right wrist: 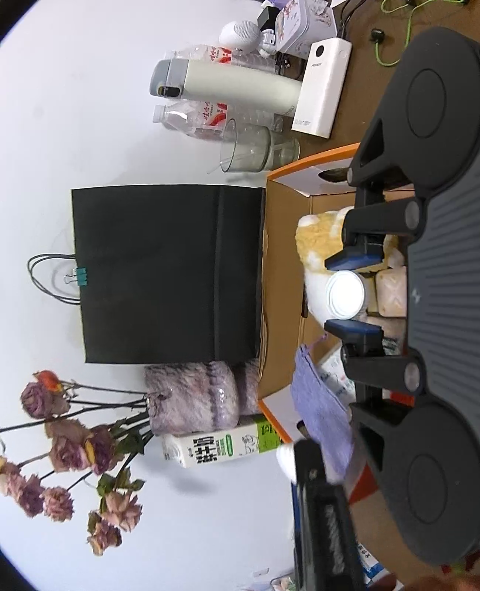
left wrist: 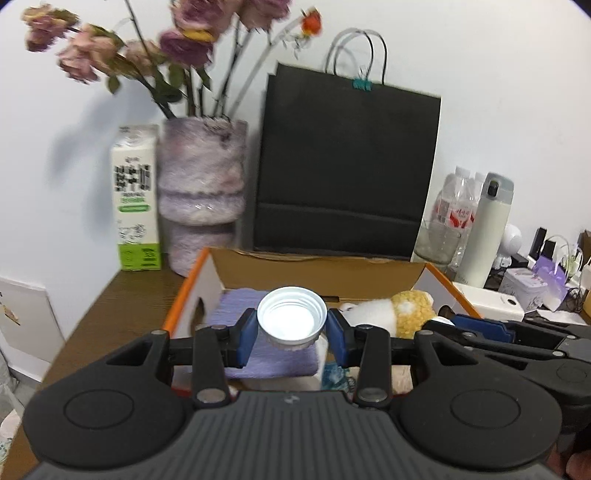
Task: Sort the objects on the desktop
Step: 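Drop the white cap into the box with left tool while right tool drops its cap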
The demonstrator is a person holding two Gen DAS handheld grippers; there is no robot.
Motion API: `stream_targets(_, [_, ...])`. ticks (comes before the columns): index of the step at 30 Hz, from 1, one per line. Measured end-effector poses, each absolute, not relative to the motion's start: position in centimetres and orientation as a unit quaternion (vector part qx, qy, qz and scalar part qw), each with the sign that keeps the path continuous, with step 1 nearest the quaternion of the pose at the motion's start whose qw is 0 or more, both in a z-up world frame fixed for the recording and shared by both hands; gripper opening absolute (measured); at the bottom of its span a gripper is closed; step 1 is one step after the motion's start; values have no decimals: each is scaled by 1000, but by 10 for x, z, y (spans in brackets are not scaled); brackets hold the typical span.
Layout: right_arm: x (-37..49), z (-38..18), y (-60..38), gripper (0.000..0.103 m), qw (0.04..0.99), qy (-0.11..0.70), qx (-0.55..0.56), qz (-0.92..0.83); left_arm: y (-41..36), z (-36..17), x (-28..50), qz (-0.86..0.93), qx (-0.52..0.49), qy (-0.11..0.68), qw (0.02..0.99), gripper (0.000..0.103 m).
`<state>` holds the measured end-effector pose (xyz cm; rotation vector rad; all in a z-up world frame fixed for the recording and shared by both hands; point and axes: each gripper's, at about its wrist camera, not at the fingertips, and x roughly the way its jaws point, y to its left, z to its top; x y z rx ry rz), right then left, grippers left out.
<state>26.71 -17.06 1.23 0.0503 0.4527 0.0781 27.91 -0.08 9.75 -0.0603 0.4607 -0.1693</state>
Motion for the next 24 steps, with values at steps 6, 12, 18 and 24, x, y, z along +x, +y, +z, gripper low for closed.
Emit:
stream_targets(6, [283, 4, -173, 27, 971, 233, 19, 40, -4, 80, 305, -66, -26, 256, 964, 41])
stream_targets(12, [287, 0, -168, 27, 970, 240, 5, 42, 0, 76, 309, -64, -26, 261, 963, 41])
stream_targets(18, [292, -2, -169, 57, 967, 255, -6, 15, 1, 79, 305, -39, -19, 246, 968, 98])
stream_targets(24, [288, 5, -181, 98, 970, 244, 15, 8, 16, 87, 307, -26, -55, 247, 967, 103])
